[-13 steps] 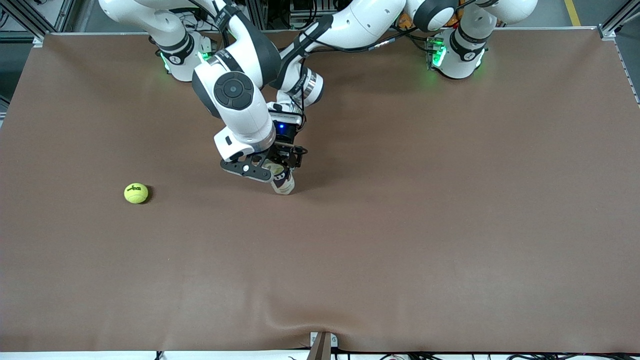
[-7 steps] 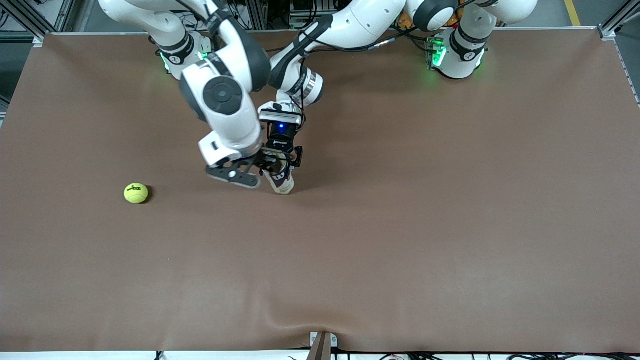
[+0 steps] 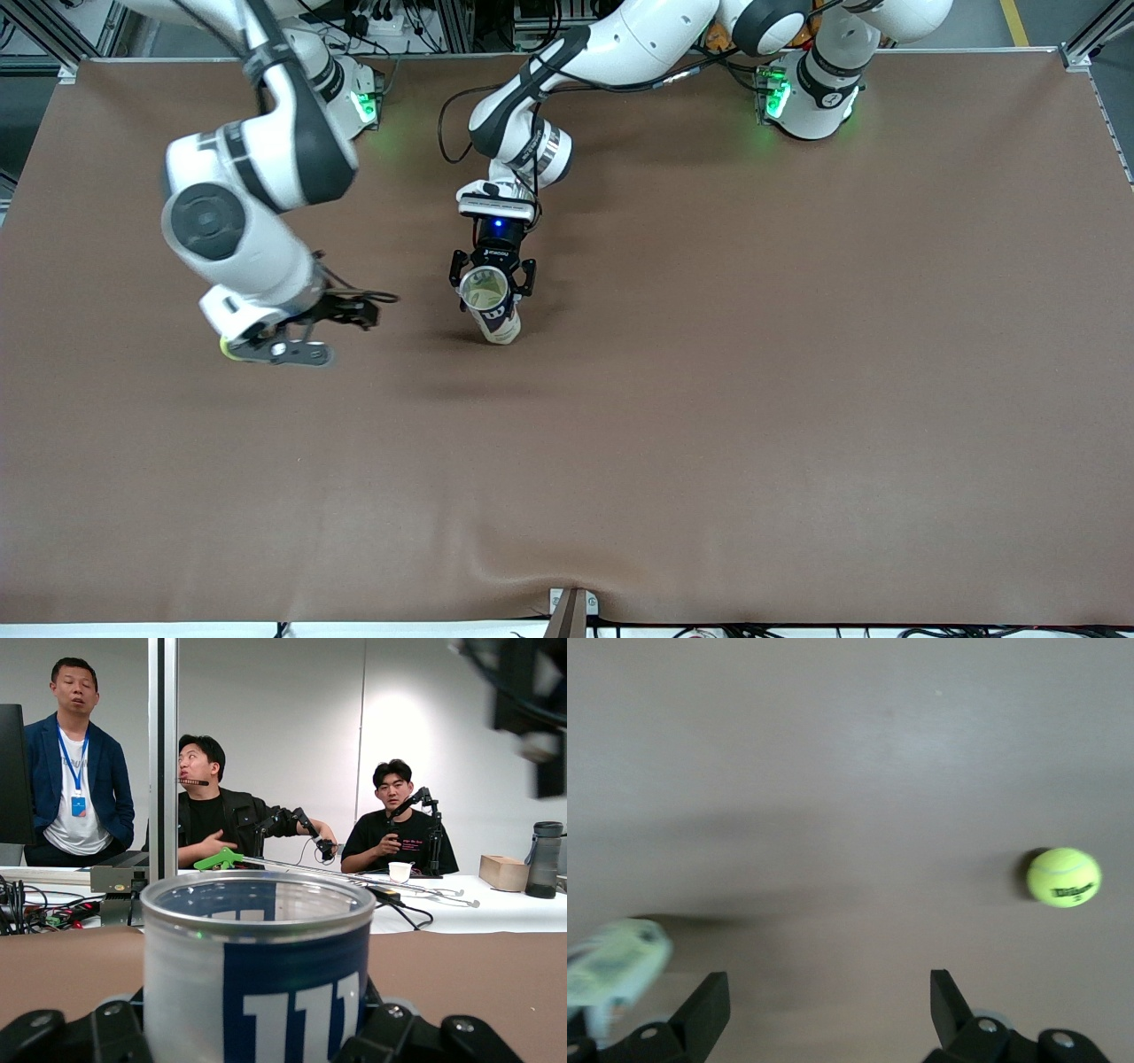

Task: Insert tennis ball vertically with right arm
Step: 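Move the right gripper to the Wilson ball on the table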

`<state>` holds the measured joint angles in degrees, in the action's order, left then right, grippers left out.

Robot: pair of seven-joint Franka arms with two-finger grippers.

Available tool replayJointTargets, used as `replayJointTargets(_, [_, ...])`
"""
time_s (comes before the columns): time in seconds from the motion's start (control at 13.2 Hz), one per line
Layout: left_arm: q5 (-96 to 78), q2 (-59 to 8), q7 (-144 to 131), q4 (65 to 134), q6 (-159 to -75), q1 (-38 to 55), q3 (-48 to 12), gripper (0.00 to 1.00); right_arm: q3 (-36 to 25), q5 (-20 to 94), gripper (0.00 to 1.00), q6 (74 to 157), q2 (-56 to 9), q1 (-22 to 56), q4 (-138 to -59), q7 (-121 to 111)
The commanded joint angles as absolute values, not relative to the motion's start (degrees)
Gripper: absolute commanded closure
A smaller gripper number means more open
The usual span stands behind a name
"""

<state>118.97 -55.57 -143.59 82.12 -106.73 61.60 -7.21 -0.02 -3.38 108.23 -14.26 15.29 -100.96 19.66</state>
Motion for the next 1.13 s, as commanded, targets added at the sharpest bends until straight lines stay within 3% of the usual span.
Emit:
replayJointTargets(0.0, [118.83, -57.48, -143.61, 79.19, -105.64, 61.70, -7.73, 0.22, 1.23, -4.31, 0.00, 109.59, -11.95, 7.85, -106.16, 9.97])
replayJointTargets(0.53, [118.92, -57.48, -143.53, 79.19, -105.64, 61.70, -7.73, 0.22, 1.32, -1.34, 0.00, 121.37, -17.65, -10.36, -112.24, -13.16])
replayJointTargets(1.06, [118.83, -57.74, -143.53, 79.28, -105.64, 61.70, -7.73, 0.22, 1.32, 5.79, 0.00, 127.96, -26.44, -13.89, -112.50, -18.46])
